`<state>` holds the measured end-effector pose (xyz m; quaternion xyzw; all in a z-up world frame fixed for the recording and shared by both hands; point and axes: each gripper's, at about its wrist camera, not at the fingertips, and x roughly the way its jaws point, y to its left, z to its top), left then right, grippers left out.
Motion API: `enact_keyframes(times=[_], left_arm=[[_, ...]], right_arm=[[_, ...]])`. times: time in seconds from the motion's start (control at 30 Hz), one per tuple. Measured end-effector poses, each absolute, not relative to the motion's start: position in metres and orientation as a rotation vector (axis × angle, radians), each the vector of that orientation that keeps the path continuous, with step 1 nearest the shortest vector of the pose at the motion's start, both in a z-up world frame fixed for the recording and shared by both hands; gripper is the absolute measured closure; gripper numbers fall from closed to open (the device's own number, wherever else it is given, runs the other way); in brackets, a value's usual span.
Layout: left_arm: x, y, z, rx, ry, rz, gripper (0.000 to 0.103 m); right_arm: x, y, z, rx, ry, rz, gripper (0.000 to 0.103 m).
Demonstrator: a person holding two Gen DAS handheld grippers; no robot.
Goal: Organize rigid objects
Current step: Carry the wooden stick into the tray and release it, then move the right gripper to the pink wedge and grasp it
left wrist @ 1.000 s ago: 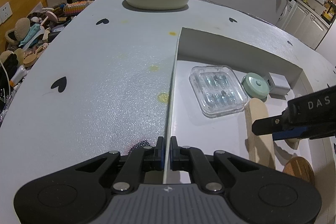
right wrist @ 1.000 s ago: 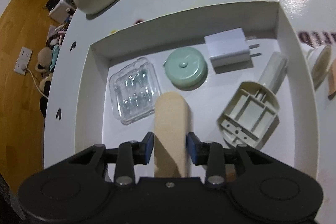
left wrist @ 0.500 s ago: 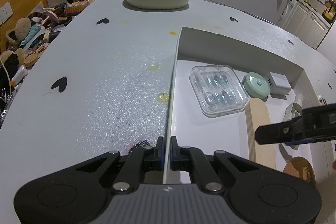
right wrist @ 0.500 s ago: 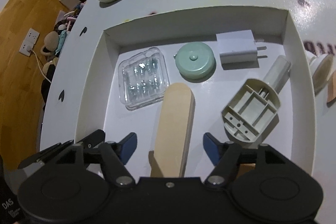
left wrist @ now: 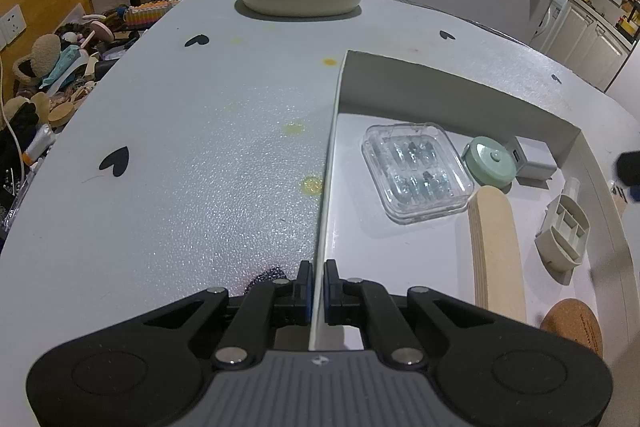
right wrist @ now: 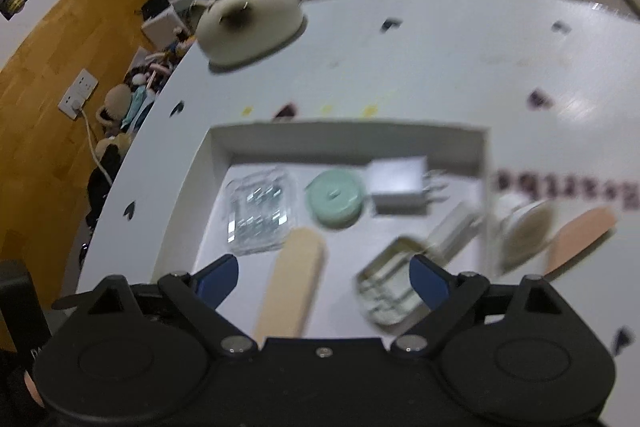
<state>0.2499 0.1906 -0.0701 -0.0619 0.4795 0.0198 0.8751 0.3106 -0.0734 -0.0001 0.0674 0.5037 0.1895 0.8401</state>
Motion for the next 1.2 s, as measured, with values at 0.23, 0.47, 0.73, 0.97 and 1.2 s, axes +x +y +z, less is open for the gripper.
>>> enact_keyframes(times=[0.23, 0.47, 0.73, 0.97, 1.2], left_arm=[[0.250, 0.189, -0.070, -0.123, 1.001, 0.049, 0.099], [0.250, 0.189, -0.070, -0.127, 1.002, 0.059, 0.098], [0.248, 0.187, -0.069, -0.123, 1.003, 0.070, 0.098], [0.238, 0.185, -0.062, -0.112, 1.016, 0.073, 0.098], [0.219, 0.186, -0.058, -0.122, 1.068, 0.072, 0.098]], right_arm=[[0.316, -0.123, 0.023, 0.075, 0.952, 0.345, 0.004], [0.315, -0.171, 0.009, -0.021, 0.900, 0.299, 0.000], [0.306, -0.195, -0.046, -0.187, 0.889, 0.247, 0.000], [0.299, -0.195, -0.073, -0.293, 0.817, 0.283, 0.000], [0.313, -0.188, -0.085, -0.426, 0.775, 0.362, 0.000]])
